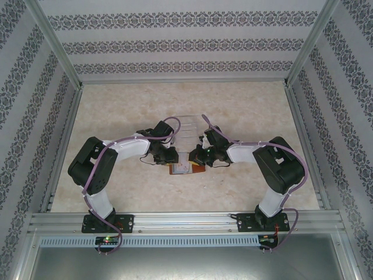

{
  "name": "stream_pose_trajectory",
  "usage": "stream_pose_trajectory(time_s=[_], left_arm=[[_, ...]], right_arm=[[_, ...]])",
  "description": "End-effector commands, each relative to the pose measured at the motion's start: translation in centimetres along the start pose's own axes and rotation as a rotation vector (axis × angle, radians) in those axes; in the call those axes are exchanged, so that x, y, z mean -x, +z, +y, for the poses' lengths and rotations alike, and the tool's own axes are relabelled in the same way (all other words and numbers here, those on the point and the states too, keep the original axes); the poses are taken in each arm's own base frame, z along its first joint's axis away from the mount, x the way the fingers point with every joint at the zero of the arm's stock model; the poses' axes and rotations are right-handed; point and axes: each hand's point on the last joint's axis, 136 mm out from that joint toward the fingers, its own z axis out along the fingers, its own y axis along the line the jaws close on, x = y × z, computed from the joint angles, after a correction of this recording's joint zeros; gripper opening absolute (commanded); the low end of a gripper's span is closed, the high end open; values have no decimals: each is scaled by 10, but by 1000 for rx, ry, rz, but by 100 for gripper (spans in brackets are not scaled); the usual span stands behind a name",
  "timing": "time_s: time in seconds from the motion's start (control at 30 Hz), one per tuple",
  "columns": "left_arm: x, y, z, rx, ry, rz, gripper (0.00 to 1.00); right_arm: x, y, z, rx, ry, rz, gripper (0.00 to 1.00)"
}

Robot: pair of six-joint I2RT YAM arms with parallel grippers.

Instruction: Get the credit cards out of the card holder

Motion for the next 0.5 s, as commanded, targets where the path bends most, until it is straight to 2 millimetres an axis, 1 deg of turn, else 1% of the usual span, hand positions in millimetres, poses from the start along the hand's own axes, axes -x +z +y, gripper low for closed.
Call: stream_pose_trajectory(time_s=[0.0, 0.23, 0.37, 0.47], left_arm=[[-27, 18, 31, 110, -20, 100, 21], [-28, 17, 32, 115, -19, 102, 20], [-28, 16, 32, 118, -18, 102, 20], [-28, 16, 33, 121, -19, 101, 21]], right_arm=[[-1, -4, -8, -9, 9, -4, 7], [0, -16, -23, -72, 6, -13, 4], [0, -27, -35, -157, -17, -7, 3], [-1, -35, -39, -221, -50, 5, 2]])
